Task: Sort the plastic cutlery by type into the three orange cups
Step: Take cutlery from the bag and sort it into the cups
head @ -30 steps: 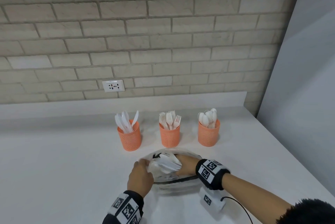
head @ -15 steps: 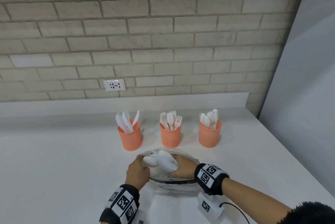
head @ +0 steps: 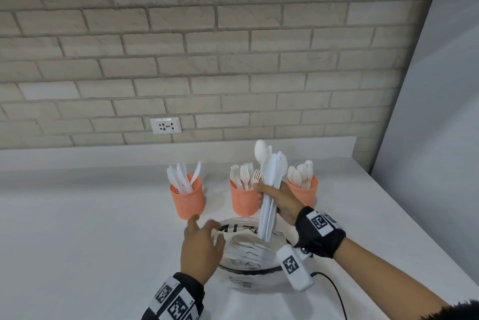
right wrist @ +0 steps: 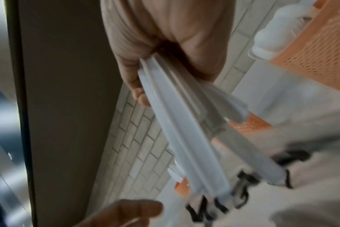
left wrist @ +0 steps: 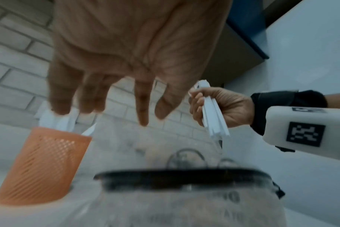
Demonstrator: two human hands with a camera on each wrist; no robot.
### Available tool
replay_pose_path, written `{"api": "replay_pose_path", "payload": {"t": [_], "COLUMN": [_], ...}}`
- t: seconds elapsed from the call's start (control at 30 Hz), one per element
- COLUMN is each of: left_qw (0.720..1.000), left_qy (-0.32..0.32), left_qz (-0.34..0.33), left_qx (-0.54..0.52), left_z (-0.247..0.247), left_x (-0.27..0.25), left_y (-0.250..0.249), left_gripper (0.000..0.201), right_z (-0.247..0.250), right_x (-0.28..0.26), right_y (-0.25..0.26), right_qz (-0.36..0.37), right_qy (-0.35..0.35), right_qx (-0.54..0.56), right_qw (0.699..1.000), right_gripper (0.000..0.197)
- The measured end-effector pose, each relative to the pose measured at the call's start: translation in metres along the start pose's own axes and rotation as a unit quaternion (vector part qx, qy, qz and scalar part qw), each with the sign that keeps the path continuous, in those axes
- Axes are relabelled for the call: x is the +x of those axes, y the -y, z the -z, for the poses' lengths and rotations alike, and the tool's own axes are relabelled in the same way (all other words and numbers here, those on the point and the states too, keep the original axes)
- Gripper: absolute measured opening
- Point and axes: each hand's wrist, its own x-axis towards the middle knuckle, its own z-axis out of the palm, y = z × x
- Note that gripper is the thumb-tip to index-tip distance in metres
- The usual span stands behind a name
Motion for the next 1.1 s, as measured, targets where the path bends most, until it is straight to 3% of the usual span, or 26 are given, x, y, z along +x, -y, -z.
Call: {"api": "replay_pose_path", "payload": {"t": [0.07, 0.13, 0.17, 0.23, 0.27, 0.3, 0.4, 0.53, 0.6, 0.8, 1.03, 1.1], "left_qw": [0.983, 0.932, 0.876, 0.72, 0.658, 0.617, 0.556, 0.487, 0.468, 0.473, 0.504, 0.539], "left_qy": [-0.08, -0.027, 0.037, 0.163, 0.205, 0.23, 0.246, 0.254, 0.26, 0.262, 0.313, 0.32], "left_qz": [-0.057, 0.001, 0.068, 0.197, 0.236, 0.258, 0.283, 0.285, 0.281, 0.27, 0.245, 0.239], "left_qx": [-0.155, -0.362, -0.475, -0.645, -0.686, -0.707, -0.741, -0.785, -0.797, -0.797, -0.767, -0.741], "left_z": [0.009, 0.011, 0.009, -0.001, -0.007, -0.012, -0.023, -0.023, -0.02, -0.012, -0.013, -0.014], "left_x": [0.002, 0.004, 0.004, 0.006, 0.007, 0.009, 0.013, 0.015, 0.015, 0.016, 0.015, 0.017], "left_y": [-0.013, -0.028, -0.034, -0.041, -0.043, -0.045, -0.051, -0.062, -0.067, -0.079, -0.079, -0.076], "left_gripper": [0.013, 0.013, 0.017, 0.033, 0.041, 0.047, 0.061, 0.06, 0.058, 0.059, 0.06, 0.068], "right_z": [0.004, 0.003, 0.0, -0.006, -0.01, -0.014, -0.026, -0.036, -0.038, -0.042, -0.048, -0.046], "right_x": [-0.001, -0.005, -0.009, -0.016, -0.02, -0.023, -0.03, -0.035, -0.035, -0.033, -0.031, -0.03], "right_y": [0.01, 0.019, 0.023, 0.027, 0.028, 0.029, 0.025, 0.015, 0.009, -0.01, -0.012, -0.013], "right_qz": [0.025, 0.05, 0.058, 0.071, 0.078, 0.086, 0.109, 0.12, 0.125, 0.122, 0.118, 0.114], "right_qy": [-0.037, -0.058, -0.064, -0.068, -0.069, -0.072, -0.098, -0.149, -0.164, -0.215, -0.204, -0.205], "right_qx": [0.036, 0.06, 0.073, 0.093, 0.097, 0.094, 0.072, 0.042, 0.04, 0.052, 0.093, 0.075], "right_qw": [0.998, 0.995, 0.994, 0.991, 0.99, 0.989, 0.987, 0.981, 0.978, 0.968, 0.967, 0.969], "right_gripper": [0.011, 0.013, 0.013, 0.012, 0.012, 0.013, 0.018, 0.023, 0.024, 0.017, 0.017, 0.015]}}
